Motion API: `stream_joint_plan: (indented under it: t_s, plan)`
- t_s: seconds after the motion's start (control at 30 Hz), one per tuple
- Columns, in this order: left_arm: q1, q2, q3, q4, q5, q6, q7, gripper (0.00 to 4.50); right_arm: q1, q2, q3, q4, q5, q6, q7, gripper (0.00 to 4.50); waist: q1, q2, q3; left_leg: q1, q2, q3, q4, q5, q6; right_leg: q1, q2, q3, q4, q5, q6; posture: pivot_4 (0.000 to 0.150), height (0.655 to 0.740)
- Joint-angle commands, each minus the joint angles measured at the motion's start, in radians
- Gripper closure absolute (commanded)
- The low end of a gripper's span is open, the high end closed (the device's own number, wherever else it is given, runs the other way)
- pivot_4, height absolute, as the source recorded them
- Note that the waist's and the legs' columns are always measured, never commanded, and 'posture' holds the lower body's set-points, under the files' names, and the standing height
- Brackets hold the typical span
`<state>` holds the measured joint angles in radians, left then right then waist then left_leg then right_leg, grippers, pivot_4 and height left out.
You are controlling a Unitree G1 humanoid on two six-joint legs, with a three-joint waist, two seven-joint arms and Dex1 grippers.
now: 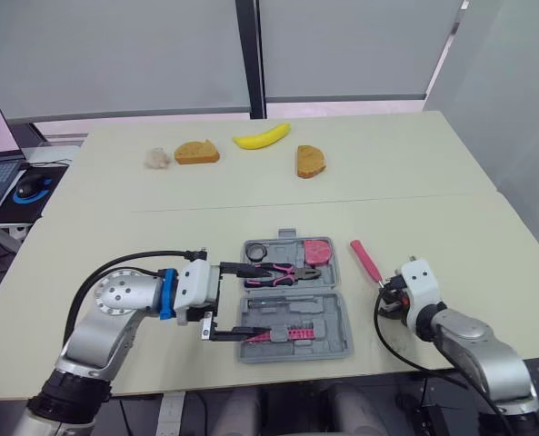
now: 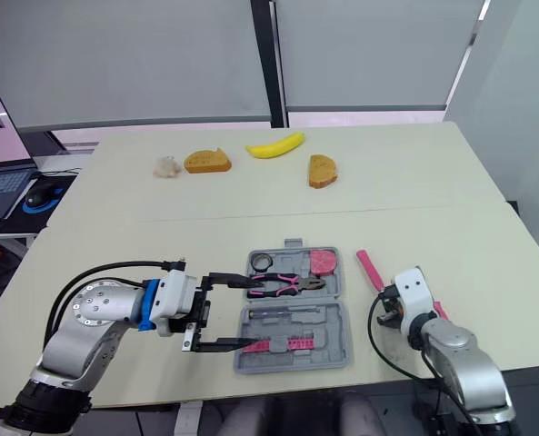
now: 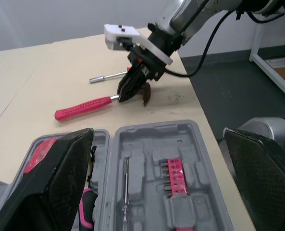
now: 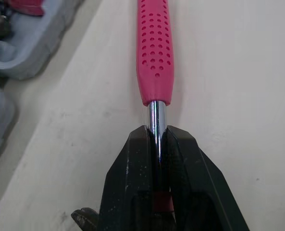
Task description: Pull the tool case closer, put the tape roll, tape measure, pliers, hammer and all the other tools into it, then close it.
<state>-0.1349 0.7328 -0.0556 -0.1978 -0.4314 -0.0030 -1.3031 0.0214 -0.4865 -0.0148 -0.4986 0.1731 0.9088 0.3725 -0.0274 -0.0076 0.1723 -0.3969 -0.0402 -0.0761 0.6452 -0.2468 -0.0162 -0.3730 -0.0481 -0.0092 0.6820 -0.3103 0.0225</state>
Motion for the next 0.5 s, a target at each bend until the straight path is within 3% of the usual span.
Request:
stream_joint_plan:
  t_s: [0.03, 0.2, 0.33, 0.5]
  plan:
    - [0.022, 0.05, 0.072, 0.013, -0.012, -0.019, -0.018, 0.0, -0.04, -0.167, 0.015, -0.177, 0.047, 0.009, 0.15, 4.3, 0.0, 0.0, 0.0, 0.0, 0.0, 0.0, 0.0, 0.0, 0.0, 0.0, 0.0, 0.0, 0.0, 0.0, 0.0, 0.15, 0.74]
    - [0.062, 0.153, 0.09, 0.072, 0.037, -0.057, -0.085, 0.0, -0.155, -0.459, 0.138, -0.25, 0.087, -0.005, 0.397, 4.3, -0.003, 0.0, 0.0, 0.0, 0.001, -0.001, 0.0, 0.0, 0.0, 0.0, 0.001, -0.001, -0.001, 0.0, 0.0, 0.15, 0.74]
    - [0.075, 0.167, 0.09, 0.111, 0.062, -0.134, -0.104, 0.0, -0.273, -0.535, 0.274, -0.232, 0.084, -0.03, 0.517, 4.3, -0.001, 0.0, 0.0, -0.001, 0.001, -0.001, 0.0, 0.0, 0.0, 0.0, 0.0, -0.001, -0.001, 0.0, 0.0, 0.15, 0.74]
    - [0.107, 0.169, 0.09, 0.104, 0.082, -0.167, -0.094, 0.0, -0.4, -0.525, 0.442, -0.188, 0.035, -0.05, 0.599, 4.3, 0.001, -0.001, 0.0, -0.002, 0.0, -0.001, 0.0, 0.0, 0.0, 0.0, -0.001, -0.002, -0.002, 0.0, 0.0, 0.15, 0.74]
